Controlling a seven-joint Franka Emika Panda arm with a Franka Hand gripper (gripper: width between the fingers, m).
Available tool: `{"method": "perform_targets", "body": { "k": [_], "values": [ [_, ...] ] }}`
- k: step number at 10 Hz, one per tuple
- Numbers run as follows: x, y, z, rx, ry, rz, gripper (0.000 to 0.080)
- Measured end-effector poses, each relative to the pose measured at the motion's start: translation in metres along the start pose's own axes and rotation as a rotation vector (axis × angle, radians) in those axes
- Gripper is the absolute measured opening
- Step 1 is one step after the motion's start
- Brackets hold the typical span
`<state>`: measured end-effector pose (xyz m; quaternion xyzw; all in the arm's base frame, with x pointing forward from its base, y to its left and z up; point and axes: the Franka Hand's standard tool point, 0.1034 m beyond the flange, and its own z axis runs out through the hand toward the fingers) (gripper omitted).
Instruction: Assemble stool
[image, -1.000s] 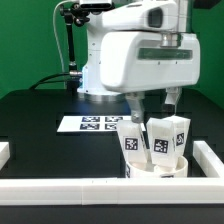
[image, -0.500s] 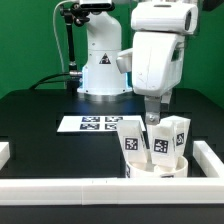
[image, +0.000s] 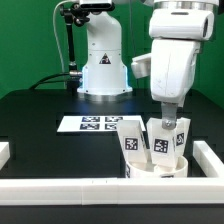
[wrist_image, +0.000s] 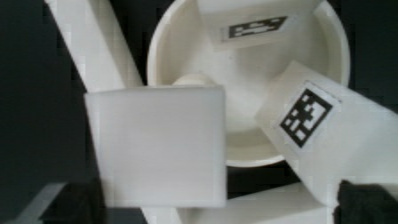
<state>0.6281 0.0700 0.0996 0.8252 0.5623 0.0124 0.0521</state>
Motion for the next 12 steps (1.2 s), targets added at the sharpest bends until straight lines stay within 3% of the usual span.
{"method": "perform_targets", "body": {
  "k": [7,9,10,12],
  "values": [
    [-0.0078,0.0048,0.0061,0.01,-0.01,0.017,0.0649],
    [-0.0087,0.0051,0.0064,0.01,-0.01,0.019,0.0395],
    [-0.0091,0.0053,0.0064,0.01,-0.01,0.02,0.0335],
    [-0.0095,0.0055,0.0066,0.01,-0.01,0.042,0.0335]
  ]
}}
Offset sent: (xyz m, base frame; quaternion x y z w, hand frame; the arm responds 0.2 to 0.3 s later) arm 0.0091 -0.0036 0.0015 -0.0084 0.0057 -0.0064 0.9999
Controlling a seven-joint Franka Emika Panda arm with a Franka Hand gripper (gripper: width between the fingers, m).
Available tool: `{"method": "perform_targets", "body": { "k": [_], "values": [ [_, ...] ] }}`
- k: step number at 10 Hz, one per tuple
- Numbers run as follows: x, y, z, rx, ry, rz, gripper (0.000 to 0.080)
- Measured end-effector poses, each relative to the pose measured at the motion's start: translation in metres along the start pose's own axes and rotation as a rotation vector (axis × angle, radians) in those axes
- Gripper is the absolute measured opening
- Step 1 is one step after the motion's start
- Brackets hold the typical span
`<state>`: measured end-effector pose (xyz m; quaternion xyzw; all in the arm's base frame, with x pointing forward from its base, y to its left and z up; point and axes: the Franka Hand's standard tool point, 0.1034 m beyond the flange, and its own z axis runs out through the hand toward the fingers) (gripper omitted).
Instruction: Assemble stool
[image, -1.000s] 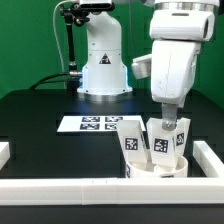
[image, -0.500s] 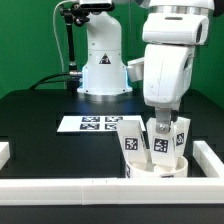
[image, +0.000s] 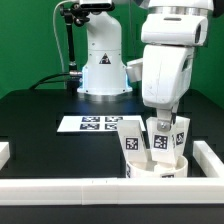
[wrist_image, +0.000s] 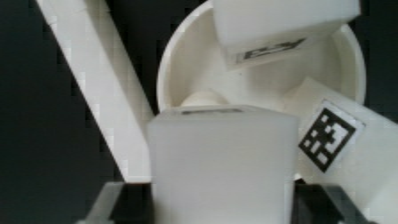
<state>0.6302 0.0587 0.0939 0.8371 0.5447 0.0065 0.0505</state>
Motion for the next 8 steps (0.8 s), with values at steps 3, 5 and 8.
{"method": "perform_targets", "body": {
  "k": [3,5,8],
  "values": [
    [0.0,-0.0004,0.0007,0.001,0.0,0.19,0.0335],
    [-0.0029,0.001,0.0014,0.005,-0.002,0.386,0.0337],
    [-0.0039,0.0024,0.0019,0.0,0.006,0.661,0.0337]
  ]
}}
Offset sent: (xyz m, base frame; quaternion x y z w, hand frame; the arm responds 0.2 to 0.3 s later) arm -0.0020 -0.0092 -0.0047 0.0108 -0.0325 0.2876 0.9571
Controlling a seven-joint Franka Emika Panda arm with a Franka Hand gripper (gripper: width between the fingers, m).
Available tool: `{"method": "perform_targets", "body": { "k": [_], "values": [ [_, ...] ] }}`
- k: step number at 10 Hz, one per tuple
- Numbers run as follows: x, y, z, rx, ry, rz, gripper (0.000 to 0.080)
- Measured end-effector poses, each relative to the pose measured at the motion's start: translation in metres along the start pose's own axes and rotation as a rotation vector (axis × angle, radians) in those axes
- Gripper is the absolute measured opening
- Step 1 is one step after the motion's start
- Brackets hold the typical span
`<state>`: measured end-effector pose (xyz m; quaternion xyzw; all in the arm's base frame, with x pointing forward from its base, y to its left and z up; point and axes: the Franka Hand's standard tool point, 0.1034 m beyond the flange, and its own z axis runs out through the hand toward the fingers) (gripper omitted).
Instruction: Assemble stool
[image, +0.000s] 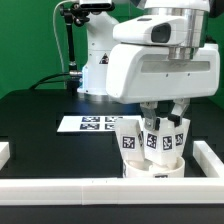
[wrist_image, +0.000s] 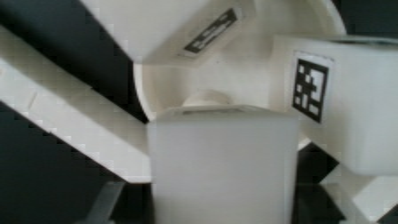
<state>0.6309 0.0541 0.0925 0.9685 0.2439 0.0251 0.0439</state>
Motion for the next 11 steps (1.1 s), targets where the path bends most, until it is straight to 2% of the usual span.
{"method": "perform_targets", "body": {
  "k": [6,8,10,11],
  "values": [
    [0.002,0.0001,0.0001,-0.003,0.018,0.341,0.0337],
    [0.002,-0.0006,0.0005,0.002,0.017,0.476,0.0337],
    [0.0039,0.0014,0.002,0.011,-0.026,0.758,0.0337],
    [0.0042,0.0019,0.002,0.024,-0.032,0.856,0.0337]
  ]
}}
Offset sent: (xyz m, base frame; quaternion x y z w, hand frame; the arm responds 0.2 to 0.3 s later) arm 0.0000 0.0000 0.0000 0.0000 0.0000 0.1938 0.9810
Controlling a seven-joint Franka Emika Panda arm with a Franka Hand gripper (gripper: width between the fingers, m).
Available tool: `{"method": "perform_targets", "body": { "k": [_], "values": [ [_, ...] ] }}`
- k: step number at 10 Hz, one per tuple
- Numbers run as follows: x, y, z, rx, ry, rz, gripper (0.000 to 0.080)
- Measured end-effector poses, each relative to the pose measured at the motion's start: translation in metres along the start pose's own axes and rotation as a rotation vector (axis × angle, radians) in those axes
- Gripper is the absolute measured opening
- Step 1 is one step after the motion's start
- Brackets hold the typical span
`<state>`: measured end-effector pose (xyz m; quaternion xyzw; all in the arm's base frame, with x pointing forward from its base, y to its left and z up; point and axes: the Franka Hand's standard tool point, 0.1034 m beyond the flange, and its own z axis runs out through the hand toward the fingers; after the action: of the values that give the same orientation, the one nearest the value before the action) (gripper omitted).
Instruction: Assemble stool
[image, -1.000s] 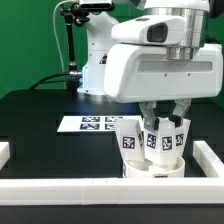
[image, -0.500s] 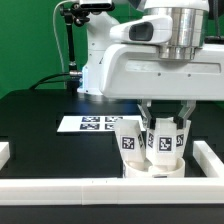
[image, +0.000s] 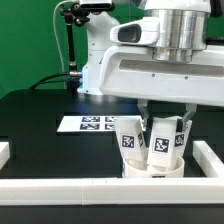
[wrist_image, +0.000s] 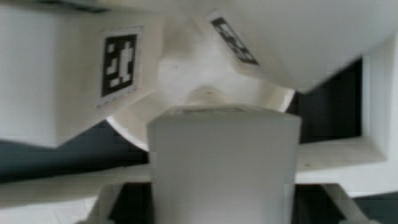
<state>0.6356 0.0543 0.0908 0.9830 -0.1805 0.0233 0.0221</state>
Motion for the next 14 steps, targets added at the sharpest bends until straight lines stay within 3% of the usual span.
{"method": "perform_targets", "body": {
  "k": [3,11,12,13,14],
  "values": [
    [0.0001,-0.0018,0.0007,0.062,-0.029,0.277,0.0337],
    [-0.0013,-0.009,0.0004,0.076,-0.047,0.748,0.0337],
    [-0.0008,-0.0089,0.0009,0.089,-0.056,0.816,0.0337],
    [0.0019,-0.0074,0.0009,0.125,-0.077,0.942,0.0337],
    [0.0028,-0.0077,0.001,0.137,-0.083,1.022,0.0337]
  ]
}}
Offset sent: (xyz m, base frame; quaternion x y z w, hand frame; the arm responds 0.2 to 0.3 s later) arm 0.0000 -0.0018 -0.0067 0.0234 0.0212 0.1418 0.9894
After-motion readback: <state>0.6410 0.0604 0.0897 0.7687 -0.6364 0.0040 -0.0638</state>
